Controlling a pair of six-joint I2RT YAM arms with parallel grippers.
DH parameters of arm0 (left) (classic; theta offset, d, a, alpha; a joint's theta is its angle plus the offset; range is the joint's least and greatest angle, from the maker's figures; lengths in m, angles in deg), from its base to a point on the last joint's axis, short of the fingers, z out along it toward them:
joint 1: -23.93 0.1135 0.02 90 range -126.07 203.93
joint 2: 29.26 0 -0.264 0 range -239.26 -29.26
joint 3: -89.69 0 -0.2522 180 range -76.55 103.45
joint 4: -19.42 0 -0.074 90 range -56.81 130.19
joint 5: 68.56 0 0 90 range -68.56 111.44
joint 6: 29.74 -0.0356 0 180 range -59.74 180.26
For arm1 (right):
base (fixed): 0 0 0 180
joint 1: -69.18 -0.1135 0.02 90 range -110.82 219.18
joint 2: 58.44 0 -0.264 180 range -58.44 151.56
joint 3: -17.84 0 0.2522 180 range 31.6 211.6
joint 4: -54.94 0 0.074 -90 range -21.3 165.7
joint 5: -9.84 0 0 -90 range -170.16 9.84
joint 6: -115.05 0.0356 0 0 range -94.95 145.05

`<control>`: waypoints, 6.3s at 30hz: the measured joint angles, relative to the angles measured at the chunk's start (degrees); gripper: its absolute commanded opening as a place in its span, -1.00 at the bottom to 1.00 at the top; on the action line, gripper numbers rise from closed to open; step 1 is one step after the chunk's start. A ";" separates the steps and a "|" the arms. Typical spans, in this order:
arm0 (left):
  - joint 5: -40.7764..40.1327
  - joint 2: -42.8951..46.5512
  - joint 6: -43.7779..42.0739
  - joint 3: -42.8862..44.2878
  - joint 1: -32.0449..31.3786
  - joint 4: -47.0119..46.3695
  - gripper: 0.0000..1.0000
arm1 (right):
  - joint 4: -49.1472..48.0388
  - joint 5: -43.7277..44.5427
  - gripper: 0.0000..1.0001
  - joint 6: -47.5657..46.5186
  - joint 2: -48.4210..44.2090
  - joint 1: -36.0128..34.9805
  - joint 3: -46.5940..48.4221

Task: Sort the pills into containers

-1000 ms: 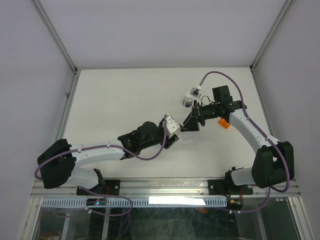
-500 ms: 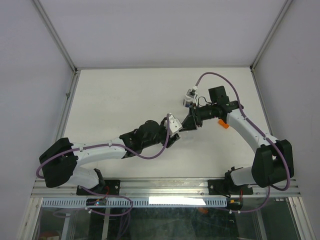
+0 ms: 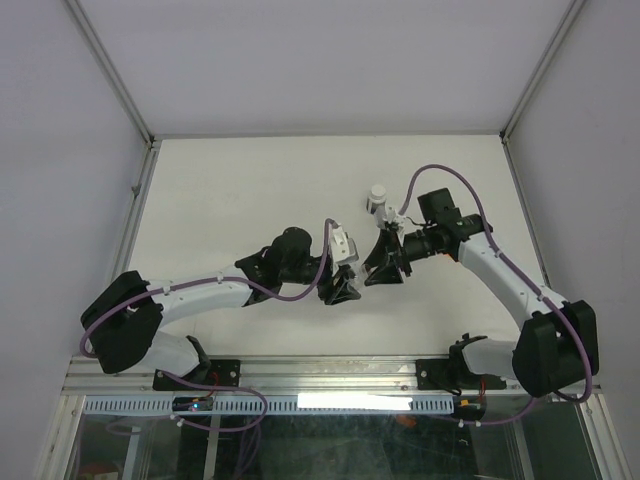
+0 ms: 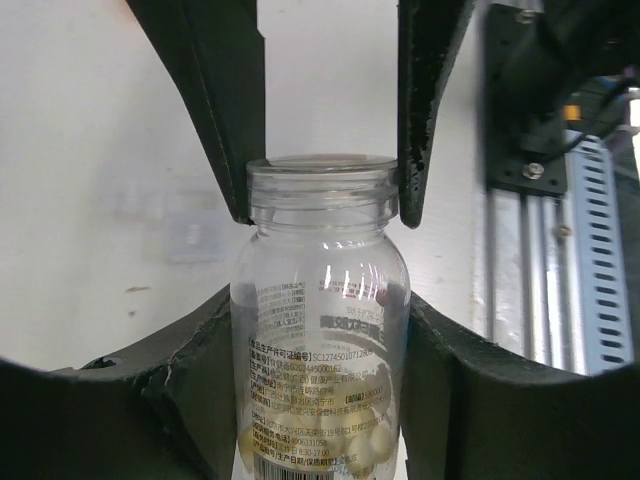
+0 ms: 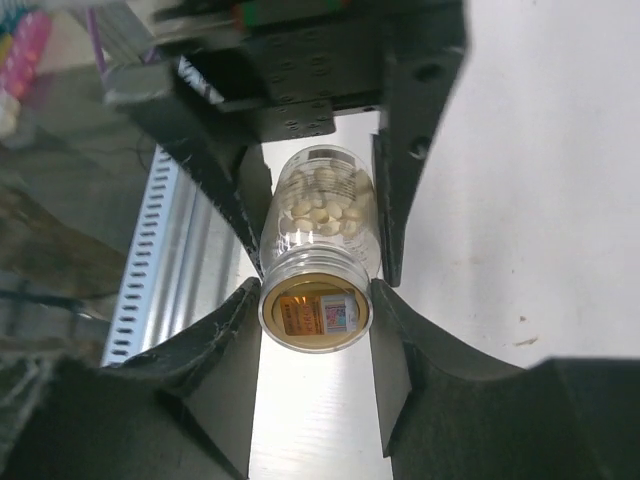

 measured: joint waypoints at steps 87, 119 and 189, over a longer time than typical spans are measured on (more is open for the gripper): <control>13.11 -5.68 0.20 2.80 0.00 4.22 -1.00 | 13.84 0.98 -0.70 -28.55 -3.45 0.33 -2.89; 6.43 11.23 10.99 -6.73 11.61 -3.82 -1.00 | -5.55 43.08 -0.63 12.13 14.38 14.80 3.30; 14.34 15.69 9.79 8.44 9.44 4.11 -1.00 | -5.42 22.21 0.32 16.96 -2.86 18.88 4.90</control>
